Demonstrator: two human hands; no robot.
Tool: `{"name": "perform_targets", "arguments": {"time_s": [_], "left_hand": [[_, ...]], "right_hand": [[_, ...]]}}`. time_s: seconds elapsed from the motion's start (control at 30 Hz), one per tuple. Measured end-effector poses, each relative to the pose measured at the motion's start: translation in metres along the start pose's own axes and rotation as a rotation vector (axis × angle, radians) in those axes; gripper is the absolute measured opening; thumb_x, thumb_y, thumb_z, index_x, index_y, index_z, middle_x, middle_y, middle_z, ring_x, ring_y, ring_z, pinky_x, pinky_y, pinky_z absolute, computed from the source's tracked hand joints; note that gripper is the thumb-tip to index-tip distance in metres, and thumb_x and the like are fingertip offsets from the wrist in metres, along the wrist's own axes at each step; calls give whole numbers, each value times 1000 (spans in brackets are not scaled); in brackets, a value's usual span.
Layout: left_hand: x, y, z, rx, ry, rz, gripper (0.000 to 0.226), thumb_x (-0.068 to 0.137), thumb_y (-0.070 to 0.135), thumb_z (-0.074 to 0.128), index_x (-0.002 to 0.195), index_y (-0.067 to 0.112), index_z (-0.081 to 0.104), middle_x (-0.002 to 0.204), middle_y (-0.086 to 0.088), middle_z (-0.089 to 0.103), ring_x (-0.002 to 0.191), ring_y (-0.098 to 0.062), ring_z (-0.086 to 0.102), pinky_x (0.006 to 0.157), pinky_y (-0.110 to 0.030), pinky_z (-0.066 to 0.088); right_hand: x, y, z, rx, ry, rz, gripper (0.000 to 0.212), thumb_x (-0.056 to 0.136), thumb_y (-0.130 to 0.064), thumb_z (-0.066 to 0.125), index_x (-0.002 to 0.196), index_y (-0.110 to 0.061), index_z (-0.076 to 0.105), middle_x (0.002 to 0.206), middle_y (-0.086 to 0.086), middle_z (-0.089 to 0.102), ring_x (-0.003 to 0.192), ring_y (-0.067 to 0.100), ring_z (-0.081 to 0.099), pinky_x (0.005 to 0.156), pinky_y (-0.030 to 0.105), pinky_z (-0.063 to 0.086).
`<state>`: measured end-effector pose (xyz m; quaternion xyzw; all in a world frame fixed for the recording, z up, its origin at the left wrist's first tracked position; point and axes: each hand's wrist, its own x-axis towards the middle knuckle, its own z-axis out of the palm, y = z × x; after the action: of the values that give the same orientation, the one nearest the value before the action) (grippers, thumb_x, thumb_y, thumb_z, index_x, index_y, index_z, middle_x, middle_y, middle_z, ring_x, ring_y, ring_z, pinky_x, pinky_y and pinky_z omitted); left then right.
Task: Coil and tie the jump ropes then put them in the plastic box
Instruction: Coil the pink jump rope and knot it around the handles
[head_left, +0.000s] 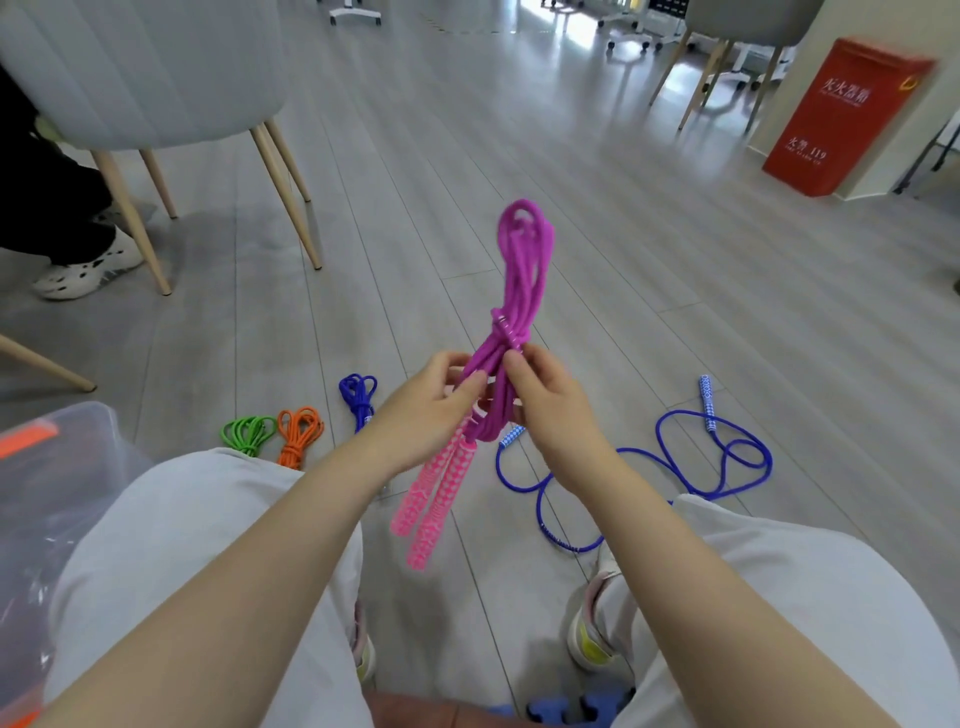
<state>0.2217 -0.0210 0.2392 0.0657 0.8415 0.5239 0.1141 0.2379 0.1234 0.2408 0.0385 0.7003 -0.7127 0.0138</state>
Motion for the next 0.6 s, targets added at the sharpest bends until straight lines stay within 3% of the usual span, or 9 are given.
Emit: {"name": "perform_targets", "arguments": {"time_s": [0.07,0.13,0.27,0.37,0.43,0.5,0.6], "left_hand": [[-4,1,1,154,-21,41,27,99,45,44,123,31,48,102,20,63,92,0,64,84,-31,53],[-4,0,3,250,10,62,32,100,46,41,126,30,49,104,13,64,95,-7,63,85,-34,51],[-6,-2,14,433,-23,159,28,102,39,35,119,25,51,86,2,63,83,-22,60,72,-38,47],[-7,-8,22,567,-114,163,27,103,32,31,120,18,48,77,2,55,77,-26,56,64,-37,40],[-7,-14,26,603,-184,140,32,103,31,30,130,19,43,82,0,57,77,-25,55,66,-37,42],[-7,-17,28,557,-212,111,33,103,30,30,133,19,40,86,-2,60,78,-24,56,68,-37,45],[-6,-16,30,437,-219,67,29,103,28,31,129,20,42,78,5,54,73,-17,53,62,-32,39]], "right_hand": [[2,-4,-3,174,27,37,22,103,-18,43,111,-2,57,96,18,70,85,29,70,82,49,58],[5,-5,-5,340,44,75,19,101,-19,47,110,-4,56,89,14,67,82,27,67,77,44,58],[12,-3,-9,616,97,171,33,88,-41,64,108,-16,54,77,1,56,73,19,62,70,39,55],[18,1,-14,539,253,195,20,96,-36,57,103,-17,55,74,-5,55,67,10,57,68,31,51],[19,5,-17,448,328,205,20,99,-34,52,100,-15,57,80,-2,59,71,11,56,72,29,47],[19,6,-15,497,327,208,23,102,-33,46,104,-11,54,84,6,67,75,18,64,74,34,53],[18,-1,-15,561,354,166,26,104,-31,39,96,-9,51,65,4,69,71,22,68,75,40,56]]}}
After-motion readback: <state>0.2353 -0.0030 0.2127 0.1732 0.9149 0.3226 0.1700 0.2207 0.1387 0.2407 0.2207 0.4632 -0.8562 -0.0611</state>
